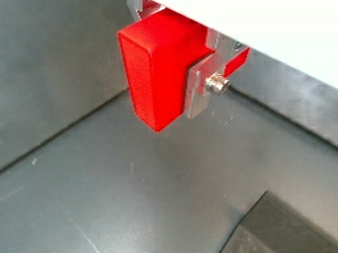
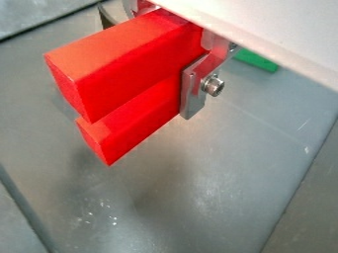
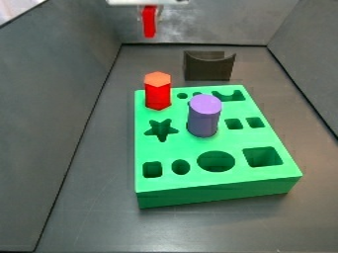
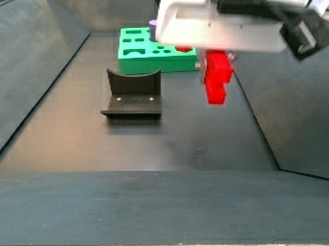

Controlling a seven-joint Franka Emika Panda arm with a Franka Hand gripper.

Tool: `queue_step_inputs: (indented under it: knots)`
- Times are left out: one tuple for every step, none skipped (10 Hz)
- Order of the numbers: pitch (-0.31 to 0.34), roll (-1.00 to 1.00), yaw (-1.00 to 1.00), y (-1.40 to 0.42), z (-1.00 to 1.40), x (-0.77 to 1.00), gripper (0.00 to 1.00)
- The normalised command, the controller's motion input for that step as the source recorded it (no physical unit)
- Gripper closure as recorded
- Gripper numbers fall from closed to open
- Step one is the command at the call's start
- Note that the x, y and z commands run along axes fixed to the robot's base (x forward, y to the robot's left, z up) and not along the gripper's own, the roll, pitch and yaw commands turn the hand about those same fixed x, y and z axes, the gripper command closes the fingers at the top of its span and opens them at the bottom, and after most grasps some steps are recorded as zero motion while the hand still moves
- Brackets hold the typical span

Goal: Pick up the double-square object. Move up. Rotate the double-square object. Place the double-square object on the fixture. Regrasp the double-square object. Move to above the board. Insert the double-square object.
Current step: Place the double-square object on the fixture.

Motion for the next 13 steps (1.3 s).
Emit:
queue_step_inputs:
  knots:
    - [0.013,-0.08,0.02,-0.01,1.0,-0.02,1.0]
    - [0.011,-0.1,0.02,-0.01,1.0,-0.03,1.0]
    - [0.014,-0.11,0.01,-0.01,0.85,-0.02,1.0]
    - [0.017,-0.12,0.01,-0.01,0.69,-0.02,1.0]
    - [0.021,-0.13,0.0,-0.01,0.54,-0.01,1.0]
    - [0.025,-0.14,0.0,0.0,0.39,0.0,1.0]
    - [0.038,-0.15,-0.01,0.0,0.2,0.0,1.0]
    - [-0.345,-0.32,-0.1,-0.13,0.27,1.0,1.0]
    - [-0.313,-0.3,-0.09,-0.12,0.24,1.0,1.0]
    - [-0.241,-0.25,-0.07,-0.11,0.22,1.0,1.0]
    - [-0.193,-0.21,-0.06,-0.1,0.2,1.0,1.0]
    - [-0.1,-0.14,-0.03,-0.09,0.18,1.0,1.0]
    - [-0.066,-0.13,-0.03,-0.08,0.17,1.0,1.0]
